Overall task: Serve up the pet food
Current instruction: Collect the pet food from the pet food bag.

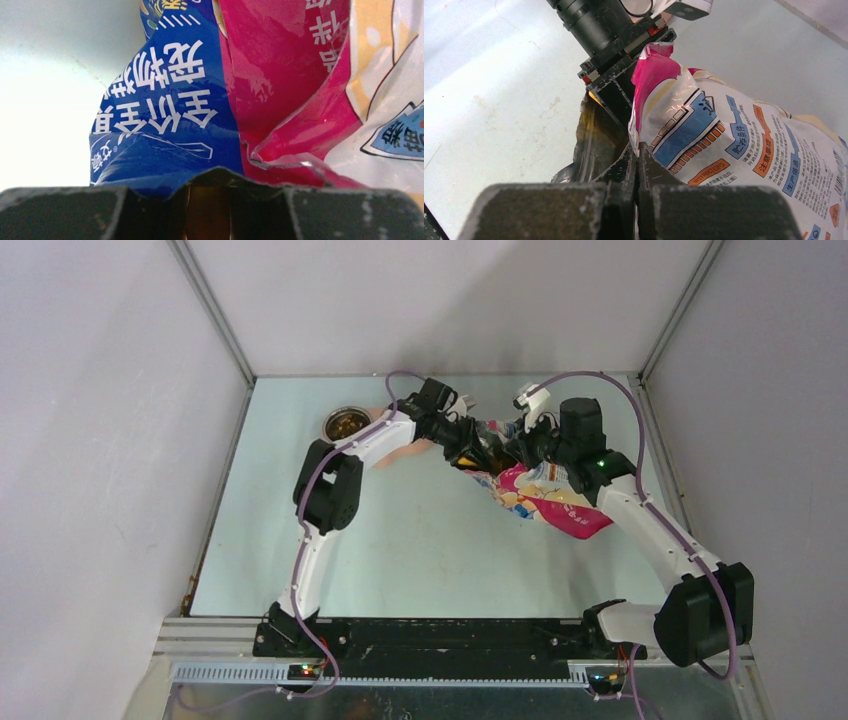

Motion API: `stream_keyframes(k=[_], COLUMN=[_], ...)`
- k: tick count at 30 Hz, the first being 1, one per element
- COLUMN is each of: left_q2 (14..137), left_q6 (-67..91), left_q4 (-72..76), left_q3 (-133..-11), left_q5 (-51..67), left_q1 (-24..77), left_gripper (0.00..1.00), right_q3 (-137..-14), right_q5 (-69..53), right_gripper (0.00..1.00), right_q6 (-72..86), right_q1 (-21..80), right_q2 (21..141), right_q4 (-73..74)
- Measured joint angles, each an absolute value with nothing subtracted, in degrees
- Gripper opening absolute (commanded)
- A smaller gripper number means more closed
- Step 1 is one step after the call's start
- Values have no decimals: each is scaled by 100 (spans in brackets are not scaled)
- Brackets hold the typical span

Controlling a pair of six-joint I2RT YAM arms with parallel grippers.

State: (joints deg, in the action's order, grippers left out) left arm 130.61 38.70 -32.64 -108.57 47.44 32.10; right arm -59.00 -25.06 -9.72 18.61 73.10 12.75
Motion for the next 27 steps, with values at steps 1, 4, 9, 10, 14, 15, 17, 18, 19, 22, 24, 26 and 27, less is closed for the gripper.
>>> stream_keyframes(k=[1,4,9,10,14,15,17,18,19,22,24,26,27], left_q2=[13093,13209,13299,13312,13356,13364,13382,13386,13386,13386,13382,13349,13321], left_q6=[3938,4246,4974,5172,6064,6329,6849,7131,7428,8023,8318,8552,8637], left_q4=[-3177,-2823,-1848,-1575,-233,213,974,1387,1798,2639,3151,3570,3732], left_q3=[-10860,-10857,-10637,-10541,-10047,-9891,-9657,-9555,-9456,-9325,-9258,-9133,-9050], left_q5=[4766,4840,4928,4960,5103,5157,5253,5306,5343,5465,5527,5590,5605], left_q1=[3227,3295,3400,3420,3503,3518,3540,3551,3564,3597,3625,3647,3651], left_gripper=[0,0,0,0,0,0,0,0,0,0,0,0,0], right_q3=[-5894,-5881,-5874,-5874,-5852,-5852,-5852,-5852,-5852,-5852,-5852,-5852,-5852], right_q5=[-2491,-2458,-2381,-2366,-2373,-2379,-2425,-2462,-2499,-2598,-2676,-2753,-2803], right_gripper=[0,0,0,0,0,0,0,0,0,0,0,0,0], right_q6=[-974,-972,-972,-974,-969,-967,-954,-947,-947,-941,-923,-899,-893], right_q1=[1855,1824,1710,1691,1612,1584,1516,1476,1437,1310,1243,1129,1070], right_q2=[7310,7310,7310,7310,7310,7310,7310,7310,7310,7286,7264,7249,7247], right_q4=[1273,1273,1317,1334,1391,1406,1411,1404,1402,1382,1358,1356,1354])
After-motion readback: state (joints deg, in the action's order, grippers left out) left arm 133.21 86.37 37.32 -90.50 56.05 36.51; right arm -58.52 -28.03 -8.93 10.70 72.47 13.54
